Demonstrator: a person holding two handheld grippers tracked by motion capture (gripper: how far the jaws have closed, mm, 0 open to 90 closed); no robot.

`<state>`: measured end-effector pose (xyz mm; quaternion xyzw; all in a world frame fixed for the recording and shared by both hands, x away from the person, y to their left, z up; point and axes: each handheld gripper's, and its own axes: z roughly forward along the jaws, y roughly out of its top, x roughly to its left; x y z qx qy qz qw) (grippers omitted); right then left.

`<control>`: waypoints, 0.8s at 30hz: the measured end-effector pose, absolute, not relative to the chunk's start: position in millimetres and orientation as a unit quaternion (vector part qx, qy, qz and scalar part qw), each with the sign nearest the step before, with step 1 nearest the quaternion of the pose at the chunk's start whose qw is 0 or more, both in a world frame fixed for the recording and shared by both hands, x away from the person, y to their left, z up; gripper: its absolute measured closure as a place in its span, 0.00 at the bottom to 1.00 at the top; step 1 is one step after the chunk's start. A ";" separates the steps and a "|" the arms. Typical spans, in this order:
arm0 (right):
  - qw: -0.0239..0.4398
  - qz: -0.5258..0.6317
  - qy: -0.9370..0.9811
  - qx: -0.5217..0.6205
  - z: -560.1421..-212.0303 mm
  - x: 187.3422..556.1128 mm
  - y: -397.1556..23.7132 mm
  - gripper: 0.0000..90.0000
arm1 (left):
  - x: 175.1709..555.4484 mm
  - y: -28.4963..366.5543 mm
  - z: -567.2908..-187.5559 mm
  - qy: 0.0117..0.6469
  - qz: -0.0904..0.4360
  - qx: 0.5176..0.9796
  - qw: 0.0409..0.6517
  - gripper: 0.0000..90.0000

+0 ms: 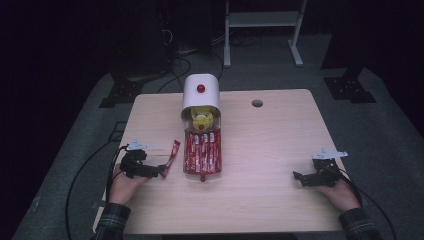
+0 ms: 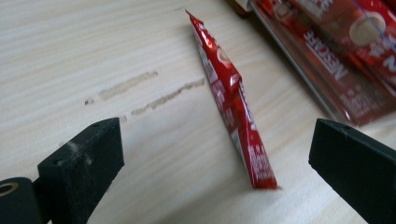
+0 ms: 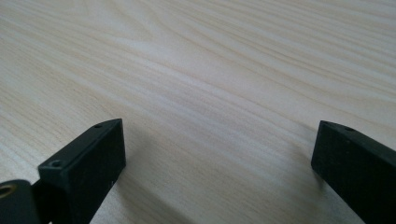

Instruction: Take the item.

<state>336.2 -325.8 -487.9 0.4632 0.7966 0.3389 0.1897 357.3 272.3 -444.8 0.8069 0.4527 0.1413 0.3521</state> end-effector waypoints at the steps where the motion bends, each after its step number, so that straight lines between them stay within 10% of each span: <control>1: 0.190 0.339 0.797 0.463 -487.9 336.2 -325.8 0.02 | 355.4 273.4 -445.8 0.453 0.140 0.808 0.350 0.02; 24: 0.189 0.339 0.797 0.462 -487.9 336.8 -325.4 0.02 | 306.4 299.5 -475.5 0.451 0.159 0.820 0.314 0.00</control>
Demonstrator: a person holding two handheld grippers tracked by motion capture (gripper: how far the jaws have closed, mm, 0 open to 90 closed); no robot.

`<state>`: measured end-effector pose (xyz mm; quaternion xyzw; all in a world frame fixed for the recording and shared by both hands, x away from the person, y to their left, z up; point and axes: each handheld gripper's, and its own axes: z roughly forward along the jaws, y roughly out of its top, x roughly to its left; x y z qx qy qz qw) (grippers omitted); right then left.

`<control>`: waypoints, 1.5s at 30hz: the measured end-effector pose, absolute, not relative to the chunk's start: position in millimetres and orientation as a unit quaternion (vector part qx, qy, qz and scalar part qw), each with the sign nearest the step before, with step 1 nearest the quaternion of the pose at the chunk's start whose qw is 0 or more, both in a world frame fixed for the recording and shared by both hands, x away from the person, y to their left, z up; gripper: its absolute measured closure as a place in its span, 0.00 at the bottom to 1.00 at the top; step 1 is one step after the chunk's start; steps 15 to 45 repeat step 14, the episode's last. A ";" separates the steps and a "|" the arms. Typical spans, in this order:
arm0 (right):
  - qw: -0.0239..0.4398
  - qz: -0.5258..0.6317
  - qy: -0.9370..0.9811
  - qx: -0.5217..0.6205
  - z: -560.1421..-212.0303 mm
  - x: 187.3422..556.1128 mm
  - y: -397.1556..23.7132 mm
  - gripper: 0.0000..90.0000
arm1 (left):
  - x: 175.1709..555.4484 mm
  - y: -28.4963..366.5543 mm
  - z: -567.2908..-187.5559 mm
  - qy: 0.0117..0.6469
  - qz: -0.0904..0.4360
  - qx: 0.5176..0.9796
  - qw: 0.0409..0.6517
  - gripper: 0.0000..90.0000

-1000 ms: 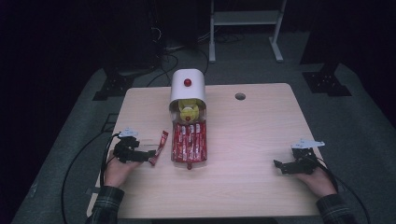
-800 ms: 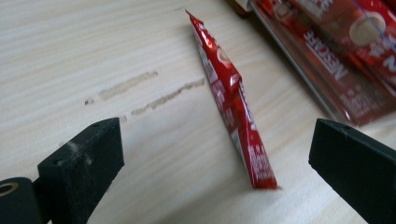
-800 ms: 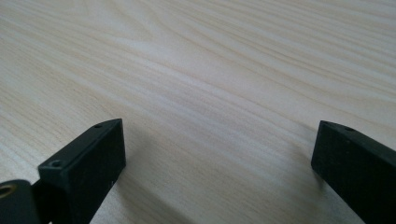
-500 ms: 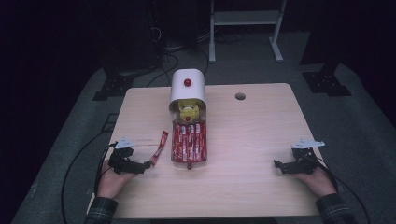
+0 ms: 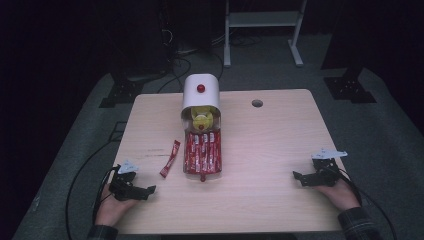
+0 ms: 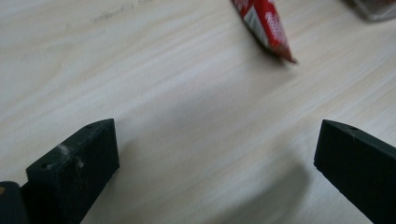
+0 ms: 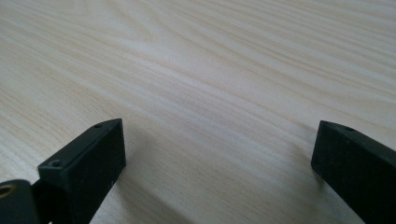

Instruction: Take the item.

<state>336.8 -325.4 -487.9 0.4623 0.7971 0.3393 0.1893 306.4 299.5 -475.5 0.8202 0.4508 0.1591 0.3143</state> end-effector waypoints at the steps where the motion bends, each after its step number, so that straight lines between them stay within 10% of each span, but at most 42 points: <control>1: 0.189 0.339 0.797 0.462 -487.9 336.8 -325.4 0.02 | 305.3 300.2 -475.4 0.450 0.159 0.821 0.314 0.00; 45: 0.189 0.339 0.797 0.463 -487.9 336.8 -325.3 0.02 | 299.3 301.8 -483.5 0.424 0.187 0.818 0.341 0.00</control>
